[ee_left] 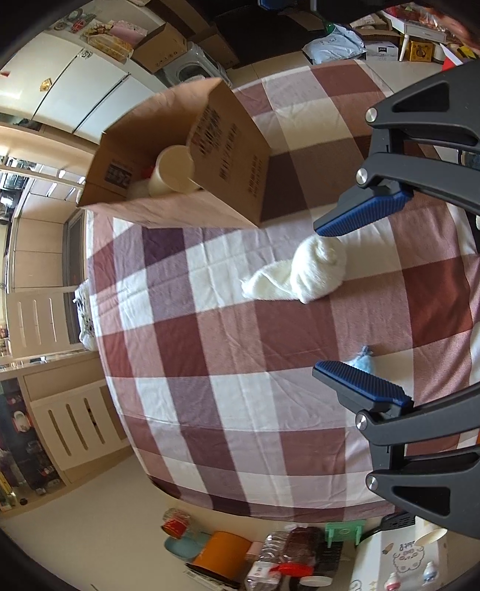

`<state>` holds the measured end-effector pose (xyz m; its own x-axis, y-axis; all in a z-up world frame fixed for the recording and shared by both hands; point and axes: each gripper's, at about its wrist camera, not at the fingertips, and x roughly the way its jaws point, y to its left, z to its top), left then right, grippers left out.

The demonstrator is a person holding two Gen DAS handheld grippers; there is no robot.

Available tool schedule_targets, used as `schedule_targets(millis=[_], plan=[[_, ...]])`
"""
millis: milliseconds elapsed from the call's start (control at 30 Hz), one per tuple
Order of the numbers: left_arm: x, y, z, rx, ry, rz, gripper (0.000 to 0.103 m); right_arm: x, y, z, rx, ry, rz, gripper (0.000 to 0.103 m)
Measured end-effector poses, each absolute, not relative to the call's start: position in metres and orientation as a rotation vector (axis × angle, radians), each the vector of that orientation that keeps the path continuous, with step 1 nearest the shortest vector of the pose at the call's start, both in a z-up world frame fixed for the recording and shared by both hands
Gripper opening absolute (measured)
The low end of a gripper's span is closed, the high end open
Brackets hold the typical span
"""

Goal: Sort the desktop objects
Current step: 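Withdraw both open tools from the box toward the white towel, then grasp the blue pompom with the left tool while the right tool grasps the white towel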

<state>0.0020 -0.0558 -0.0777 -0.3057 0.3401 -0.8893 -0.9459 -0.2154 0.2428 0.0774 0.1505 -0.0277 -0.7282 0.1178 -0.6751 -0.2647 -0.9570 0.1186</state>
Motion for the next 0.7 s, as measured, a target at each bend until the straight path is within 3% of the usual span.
schedule_targets(millis=[367, 700], plan=[[-0.058, -0.127, -0.139, -0.942, 1.023, 1.702, 0.072, 0.07, 0.114, -0.11, -1.292, 0.12, 2.758, 0.083], [-0.111, -0.159, -0.169, -1.074, 0.889, 1.768, 0.072, 0.057, 0.089, -0.171, -1.493, 0.149, 2.762, 0.083]])
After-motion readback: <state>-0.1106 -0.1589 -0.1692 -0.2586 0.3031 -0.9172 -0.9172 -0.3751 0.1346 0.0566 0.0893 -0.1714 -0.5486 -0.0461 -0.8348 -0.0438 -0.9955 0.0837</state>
